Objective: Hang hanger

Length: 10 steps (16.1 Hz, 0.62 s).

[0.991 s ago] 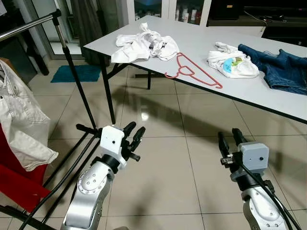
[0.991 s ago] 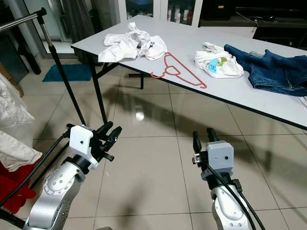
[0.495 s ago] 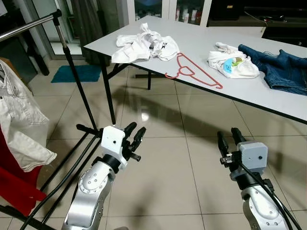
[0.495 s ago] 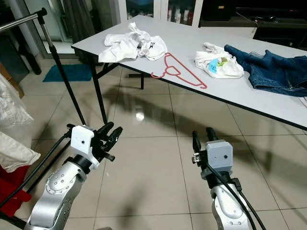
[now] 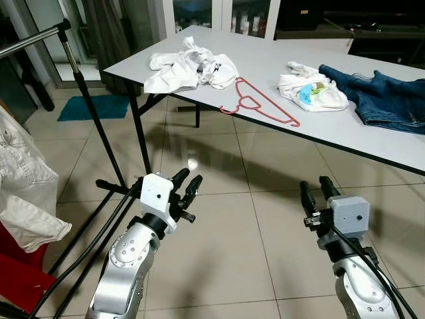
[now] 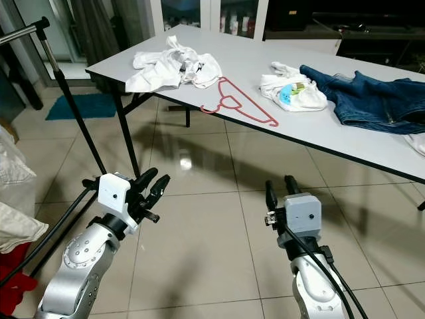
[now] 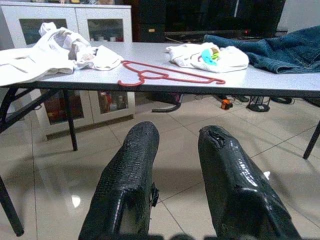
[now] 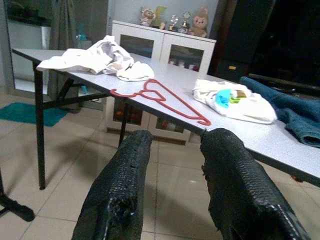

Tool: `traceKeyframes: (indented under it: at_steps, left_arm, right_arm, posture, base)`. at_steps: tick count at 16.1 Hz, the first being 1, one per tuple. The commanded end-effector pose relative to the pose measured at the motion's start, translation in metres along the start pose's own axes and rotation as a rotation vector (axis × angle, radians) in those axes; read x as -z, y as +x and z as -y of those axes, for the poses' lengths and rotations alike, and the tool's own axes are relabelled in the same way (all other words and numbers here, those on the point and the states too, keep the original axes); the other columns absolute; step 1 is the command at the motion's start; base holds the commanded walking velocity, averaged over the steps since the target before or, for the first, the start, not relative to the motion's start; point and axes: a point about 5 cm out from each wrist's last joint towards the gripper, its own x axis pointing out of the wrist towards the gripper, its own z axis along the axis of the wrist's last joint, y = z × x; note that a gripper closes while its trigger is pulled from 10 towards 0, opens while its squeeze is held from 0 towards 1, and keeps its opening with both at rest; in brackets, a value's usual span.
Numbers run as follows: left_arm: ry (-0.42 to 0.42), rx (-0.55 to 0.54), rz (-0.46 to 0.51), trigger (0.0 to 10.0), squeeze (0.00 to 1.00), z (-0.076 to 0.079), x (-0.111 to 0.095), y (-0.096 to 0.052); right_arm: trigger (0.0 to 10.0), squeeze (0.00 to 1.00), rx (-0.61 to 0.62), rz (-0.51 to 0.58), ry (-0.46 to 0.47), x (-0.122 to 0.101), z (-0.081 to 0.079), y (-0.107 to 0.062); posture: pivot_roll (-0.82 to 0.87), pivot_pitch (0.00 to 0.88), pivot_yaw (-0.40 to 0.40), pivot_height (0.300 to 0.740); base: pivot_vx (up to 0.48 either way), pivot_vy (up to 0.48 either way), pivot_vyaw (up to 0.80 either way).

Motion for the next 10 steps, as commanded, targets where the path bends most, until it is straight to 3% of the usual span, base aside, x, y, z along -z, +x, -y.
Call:
traceKeyframes:
  at_steps: [1,10]
  left_arm:
    - [0.01,-0.004,0.004,10.0,0.0,-0.001,-0.0011,0.0018]
    - [0.009,-0.004,0.003,10.0,0.0,0.0006,-0.0006,0.0025]
  right_arm:
    - [10.0,0.0,-0.005,0.008,-0.009,0.0001,-0.0001,0.0022]
    - [10.0,0.0,-0.002,0.009,-0.008,0.0001,0.0003,0.002]
  posture:
    - [0.01,0.0,0.027,0.723]
    - [0.01,0.0,0.028,0.723]
  base:
    - [0.262,0.0,0.0]
    - [0.302,0.0,0.0]
